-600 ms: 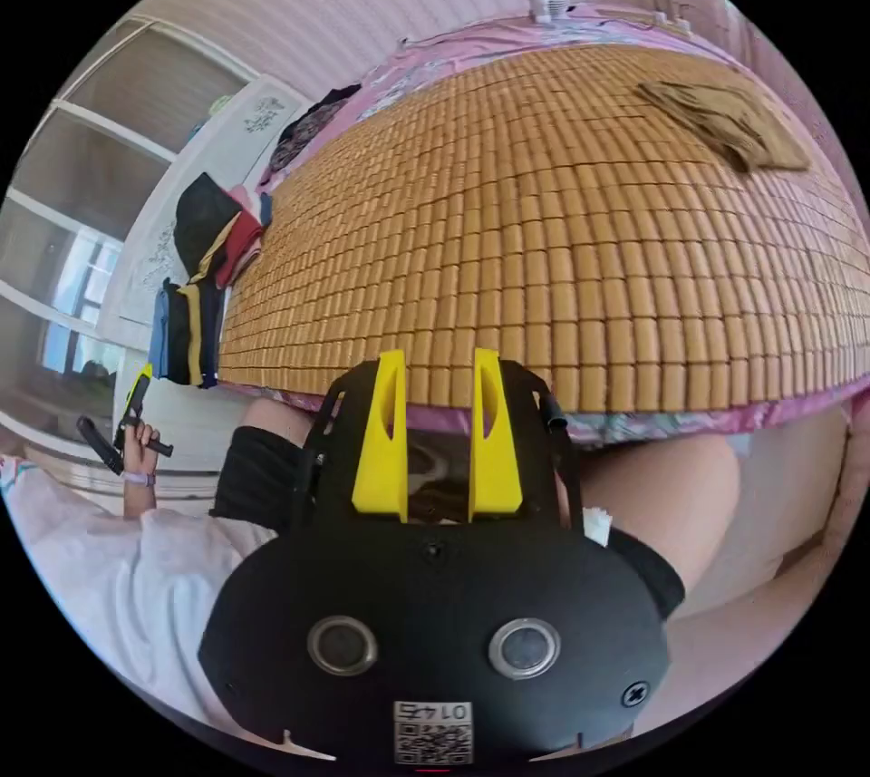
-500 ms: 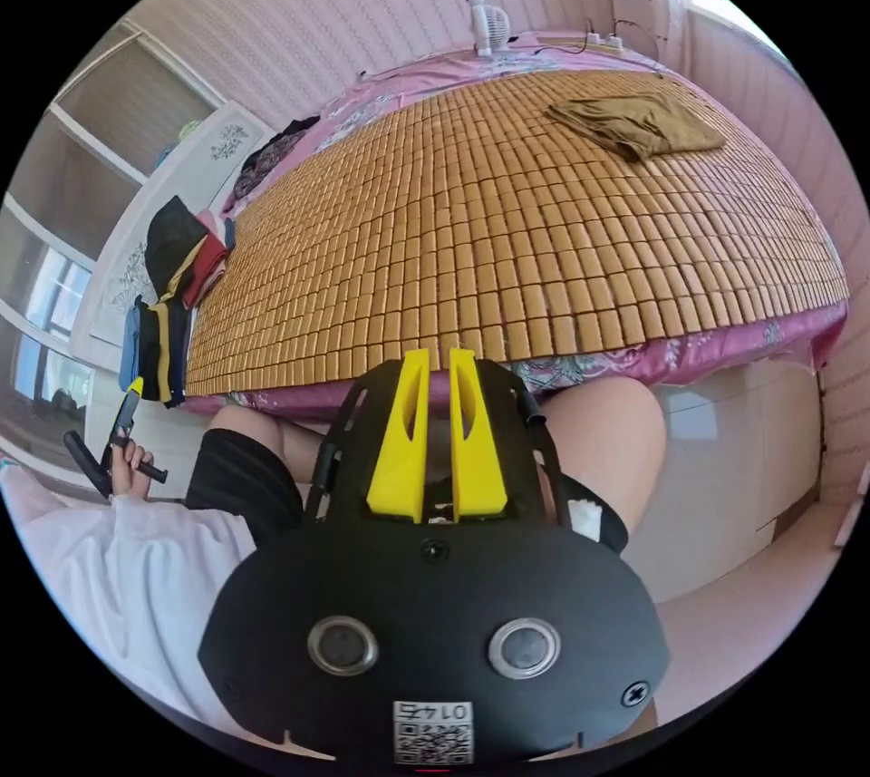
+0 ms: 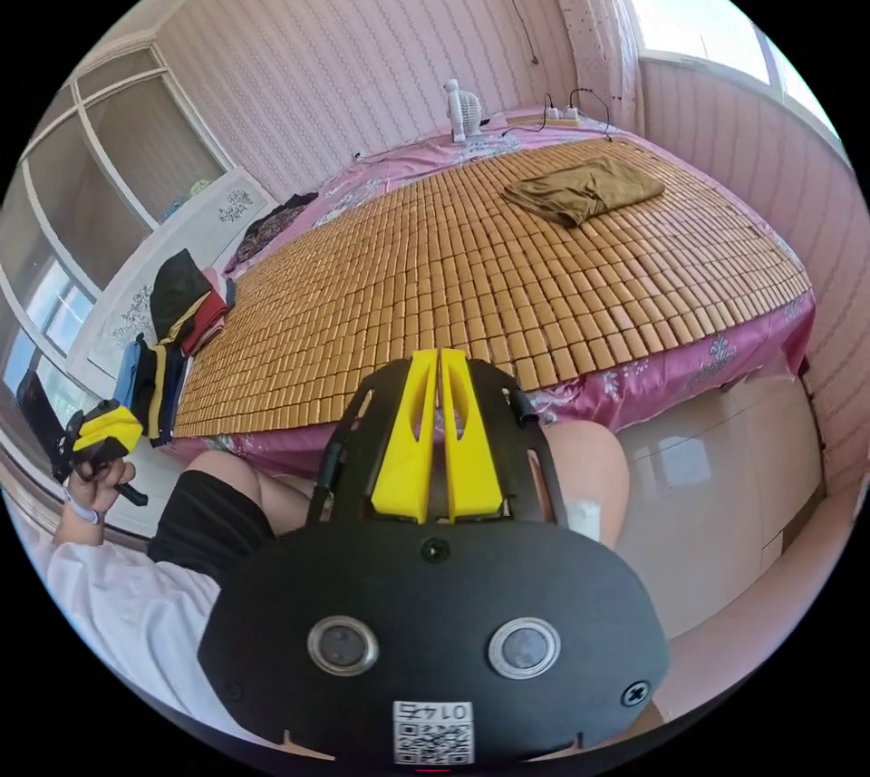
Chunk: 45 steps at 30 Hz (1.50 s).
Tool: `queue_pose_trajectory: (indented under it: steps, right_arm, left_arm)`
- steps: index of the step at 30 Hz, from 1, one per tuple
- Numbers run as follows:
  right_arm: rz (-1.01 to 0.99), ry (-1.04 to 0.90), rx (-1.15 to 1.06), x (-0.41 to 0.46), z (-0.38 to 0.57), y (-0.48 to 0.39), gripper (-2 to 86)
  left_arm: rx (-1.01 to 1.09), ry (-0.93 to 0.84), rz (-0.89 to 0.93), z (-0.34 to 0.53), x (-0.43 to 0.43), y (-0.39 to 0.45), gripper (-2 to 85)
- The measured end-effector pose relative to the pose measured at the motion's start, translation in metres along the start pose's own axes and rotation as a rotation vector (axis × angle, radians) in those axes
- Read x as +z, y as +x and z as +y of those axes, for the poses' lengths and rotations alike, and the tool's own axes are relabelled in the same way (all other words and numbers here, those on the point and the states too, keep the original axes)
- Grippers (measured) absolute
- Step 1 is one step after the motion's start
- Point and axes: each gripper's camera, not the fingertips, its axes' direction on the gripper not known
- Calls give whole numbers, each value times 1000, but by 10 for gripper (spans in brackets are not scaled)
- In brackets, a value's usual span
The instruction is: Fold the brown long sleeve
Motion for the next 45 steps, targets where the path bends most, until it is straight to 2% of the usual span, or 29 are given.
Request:
queue_pose_trajectory:
  steps: [6,10,12,16,20,26,28,31,34,38,45]
  right_arm:
    - [-39,22,-38,8,-50,27,80]
    - [-20,70,-12,12,-81,66,80]
    - [-52,48,47,21,-94,92,76]
    - [15,72,132,38,-124,142,75]
    - [50,70,152,65,-171,181,84]
    - [18,16,175,98,-202,216,99]
    - [20,72,170,91,-200,220,99]
    - [115,93,130,89,-217,229,101]
    - [27,28,177,104,-221,247,103]
    - [31,-24,228,112,-225,260,66]
    - [-68,-64,160,119,-228,262,14]
  left_arm:
    - [-27,1,19,-68,29,-29,-7]
    - [50,-118,-44,-152,81,-76,17]
    - [26,-145,-58,-192,107,-104,22]
    - [-70,-127,-48,-285,163,-166,5]
    - [-123,-149,-56,-370,231,-213,36]
    - [-254,-183,-98,-449,322,-267,17]
    - [-224,-174,-173,-473,343,-273,12]
    - [-206,-195,-156,-509,384,-285,37]
    - [-219,-218,-134,-540,420,-291,61]
    - [-190,-323,-181,-570,467,-286,67]
    - [-89,-324,-207,-579,469,-258,-1]
